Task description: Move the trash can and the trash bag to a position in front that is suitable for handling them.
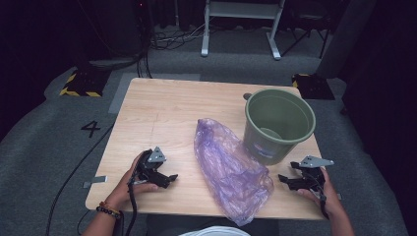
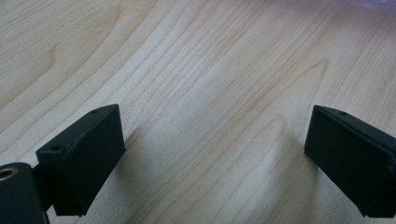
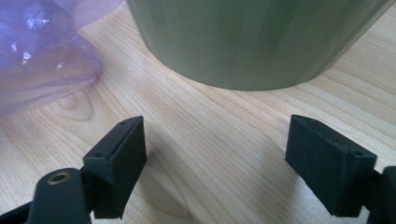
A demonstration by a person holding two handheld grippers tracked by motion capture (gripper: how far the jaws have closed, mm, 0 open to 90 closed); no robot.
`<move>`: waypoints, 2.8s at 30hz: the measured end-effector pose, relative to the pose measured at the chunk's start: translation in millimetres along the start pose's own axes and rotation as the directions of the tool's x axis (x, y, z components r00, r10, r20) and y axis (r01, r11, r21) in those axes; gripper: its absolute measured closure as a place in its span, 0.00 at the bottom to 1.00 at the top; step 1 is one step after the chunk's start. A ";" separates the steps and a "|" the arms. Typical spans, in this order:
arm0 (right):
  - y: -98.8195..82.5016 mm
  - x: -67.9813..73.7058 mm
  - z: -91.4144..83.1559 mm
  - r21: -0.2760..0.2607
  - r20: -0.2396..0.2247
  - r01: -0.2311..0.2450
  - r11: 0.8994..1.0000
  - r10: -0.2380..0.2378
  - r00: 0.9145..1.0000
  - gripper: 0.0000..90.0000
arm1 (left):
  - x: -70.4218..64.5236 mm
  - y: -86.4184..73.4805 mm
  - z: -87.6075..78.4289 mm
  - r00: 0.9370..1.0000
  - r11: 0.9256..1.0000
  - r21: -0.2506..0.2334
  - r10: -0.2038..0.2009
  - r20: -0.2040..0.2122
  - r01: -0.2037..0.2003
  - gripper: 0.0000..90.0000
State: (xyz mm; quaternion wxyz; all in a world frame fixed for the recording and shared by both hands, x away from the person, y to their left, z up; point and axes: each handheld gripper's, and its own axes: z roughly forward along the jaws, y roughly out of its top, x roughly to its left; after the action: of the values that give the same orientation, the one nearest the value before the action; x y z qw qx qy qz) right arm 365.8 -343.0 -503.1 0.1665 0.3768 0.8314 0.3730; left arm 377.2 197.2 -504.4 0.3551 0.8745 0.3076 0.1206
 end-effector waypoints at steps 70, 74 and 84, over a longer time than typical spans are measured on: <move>0.5 -0.2 0.5 0.002 0.001 0.003 1.000 -0.003 1.000 0.22 | -67.4 92.4 83.9 0.958 0.969 -0.063 0.244 0.149 -0.237 0.29; 0.5 -0.2 0.5 0.002 0.001 0.003 1.000 -0.003 1.000 0.22 | -61.4 92.7 86.6 0.960 0.979 -0.055 0.203 0.193 -0.196 0.30; 0.5 -0.1 0.5 0.002 0.001 0.003 1.000 -0.003 1.000 0.22 | -55.0 89.1 83.7 0.963 0.981 -0.059 0.193 0.188 -0.185 0.30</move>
State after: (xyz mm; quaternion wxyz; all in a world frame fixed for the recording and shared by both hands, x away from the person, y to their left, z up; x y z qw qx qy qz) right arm 366.4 -342.6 -503.1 0.1671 0.3759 0.8321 0.3719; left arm 410.5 67.4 -502.2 0.3879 0.8999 0.1845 0.0751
